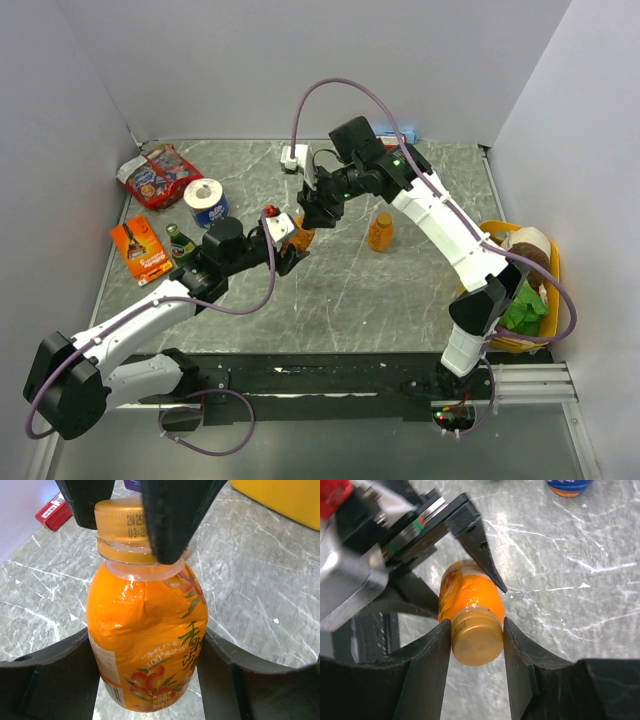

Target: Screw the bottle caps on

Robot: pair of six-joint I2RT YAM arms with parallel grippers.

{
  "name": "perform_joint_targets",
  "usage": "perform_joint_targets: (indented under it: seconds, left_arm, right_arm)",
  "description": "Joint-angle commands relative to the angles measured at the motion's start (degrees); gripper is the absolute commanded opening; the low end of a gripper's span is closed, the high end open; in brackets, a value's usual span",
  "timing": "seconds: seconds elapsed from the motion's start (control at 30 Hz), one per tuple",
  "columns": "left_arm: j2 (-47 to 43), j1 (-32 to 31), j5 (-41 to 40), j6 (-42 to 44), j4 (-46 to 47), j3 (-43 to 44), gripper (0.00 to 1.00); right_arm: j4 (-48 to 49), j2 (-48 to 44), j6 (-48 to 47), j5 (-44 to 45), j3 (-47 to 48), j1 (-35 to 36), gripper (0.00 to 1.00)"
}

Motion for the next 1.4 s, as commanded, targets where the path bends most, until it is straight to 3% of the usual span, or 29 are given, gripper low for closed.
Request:
perform_joint_targets:
  seconds: [0.0,0.1,0.17,0.27,0.3,0.37,0.47,0.57,0.67,1.07,1.2,1.37]
  left_arm:
    - [-0.4,1.2,-7.5,-3.1,5.3,0.6,0.01]
    - [-0.8,1.3,-0.3,-1.3,2.1,0.3,0.01]
    - [-0.9,1.3,5.5,1.5,-1.5,-0.1,0.01]
    - [-1.6,1.5,11.5,5.0,-5.6,-0.5,0.01]
    - [-2.1,1.4,13.0,5.7,-6.6,-0.6,0.01]
    - [-2.5,1.4,17.2,9.0,-8.7,-0.6,0.01]
    - [-2.8,1.4,19.5,12.7,-10.3,-0.1,0.01]
    - [-1.6,1.5,21.6,16.8,-14.3,2.1,0.01]
    - [0.0,1.4,23.0,19.7,-16.1,4.3,0.01]
    - [0.7,1.4,25.4,22.4,-18.3,6.9,0.01]
    - [0.3,1.4,25.3,22.2,-18.0,7.0,0.01]
    - [-0.1,1.5,25.0,21.8,-17.2,6.8,0.01]
  right_arm:
    - [-5.6,-1.1,11.5,-4.5,-0.2,-0.2,0.14]
    - [-7.0,-1.4,6.6,-6.7,4.0,-2.3,0.49]
    - [-6.5,-1.9,4.3,-8.8,7.1,-5.3,0.59]
    - [-7.6,-3.1,-1.3,-14.5,8.9,-8.9,0.66]
    - [-8.9,-3.6,-8.6,-14.7,8.5,-8.9,0.67]
    - [-12.0,-6.7,-17.4,-14.4,4.8,-8.1,0.73]
    - [-8.5,-12.7,-28.2,-10.3,-5.2,-5.4,0.77]
    - [-5.3,-18.0,-40.0,-5.1,-14.3,-0.8,0.79]
    - [-1.5,-21.4,-44.5,-2.7,-20.8,2.2,0.80]
    - [10.9,-23.7,-46.6,2.4,-29.9,7.3,0.78]
    - [10.8,-22.7,-47.0,2.0,-29.3,7.3,0.70]
    - [7.7,-21.4,-46.6,0.9,-27.0,7.3,0.45]
